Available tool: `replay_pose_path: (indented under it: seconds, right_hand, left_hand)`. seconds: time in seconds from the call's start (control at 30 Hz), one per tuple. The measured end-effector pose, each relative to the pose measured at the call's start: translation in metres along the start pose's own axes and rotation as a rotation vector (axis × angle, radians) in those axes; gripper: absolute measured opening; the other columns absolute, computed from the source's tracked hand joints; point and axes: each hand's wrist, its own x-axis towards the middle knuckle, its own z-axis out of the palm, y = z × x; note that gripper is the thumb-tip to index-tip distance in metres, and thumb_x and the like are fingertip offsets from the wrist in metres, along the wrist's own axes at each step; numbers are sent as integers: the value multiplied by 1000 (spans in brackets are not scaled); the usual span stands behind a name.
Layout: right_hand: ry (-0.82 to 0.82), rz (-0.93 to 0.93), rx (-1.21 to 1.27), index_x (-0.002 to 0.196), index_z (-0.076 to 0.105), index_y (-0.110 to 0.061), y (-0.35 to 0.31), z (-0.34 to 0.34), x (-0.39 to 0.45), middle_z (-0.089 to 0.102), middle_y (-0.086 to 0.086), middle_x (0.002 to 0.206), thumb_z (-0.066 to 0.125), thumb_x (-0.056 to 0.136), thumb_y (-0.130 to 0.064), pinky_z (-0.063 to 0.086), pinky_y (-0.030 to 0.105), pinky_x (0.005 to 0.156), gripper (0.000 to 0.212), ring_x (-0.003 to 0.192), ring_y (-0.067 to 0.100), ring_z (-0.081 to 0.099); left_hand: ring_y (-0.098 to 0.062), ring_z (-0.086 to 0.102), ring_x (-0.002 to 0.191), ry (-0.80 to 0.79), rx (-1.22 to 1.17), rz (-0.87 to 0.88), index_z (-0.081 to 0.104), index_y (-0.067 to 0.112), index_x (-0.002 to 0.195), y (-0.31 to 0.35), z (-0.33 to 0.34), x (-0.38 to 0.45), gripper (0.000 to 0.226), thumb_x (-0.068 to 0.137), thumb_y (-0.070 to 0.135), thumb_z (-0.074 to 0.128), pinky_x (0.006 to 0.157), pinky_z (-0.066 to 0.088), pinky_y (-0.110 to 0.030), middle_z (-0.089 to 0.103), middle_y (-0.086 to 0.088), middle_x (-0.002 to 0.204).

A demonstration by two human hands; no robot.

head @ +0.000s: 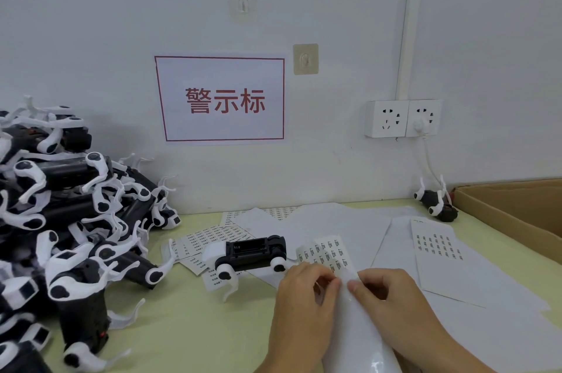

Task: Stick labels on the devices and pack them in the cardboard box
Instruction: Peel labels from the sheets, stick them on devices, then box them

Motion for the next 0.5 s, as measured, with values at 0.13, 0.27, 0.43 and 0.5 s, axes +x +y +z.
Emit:
replay_pose_path:
  seconds: [0.13, 0.27, 0.43, 0.5]
  right_hand:
    - [-5, 21, 11, 68, 75, -21, 0, -1, 0, 71, -1, 66, 63, 95, -18, 45, 19, 61, 30, 60, 3, 58]
    - [-39, 71, 18, 70, 73, -13, 2, -3, 3, 69, -4, 64, 61, 95, -23, 44, 21, 60, 29, 60, 6, 57]
    - [-28, 221, -88, 83, 74, -25, 8, -15, 9, 68, -6, 69, 60, 89, -24, 45, 18, 59, 15, 64, 11, 63]
    - [26, 247, -157, 105, 64, -33, 9, -18, 9, 63, -5, 81, 68, 88, -24, 43, 17, 63, 19, 71, 9, 60]
  left_hand:
    - [-2, 52, 85, -38, 27, -4, 67, 22, 88, 1, 1, -1, 7, 95, 21, 65, 78, 41, -15, 59, 13, 86]
    - [-3, 52, 69, -58, -35, -73, 65, 21, 83, 1, 0, 0, 14, 95, 17, 63, 64, 38, -14, 59, 15, 71]
    - [-4, 52, 49, 3, -241, -230, 60, 23, 78, -2, -3, 3, 22, 98, 12, 60, 51, 37, -13, 69, 7, 65]
    - [-3, 55, 51, -7, -290, -261, 62, 22, 82, -2, -3, 4, 19, 99, 13, 59, 54, 41, -13, 71, 4, 67]
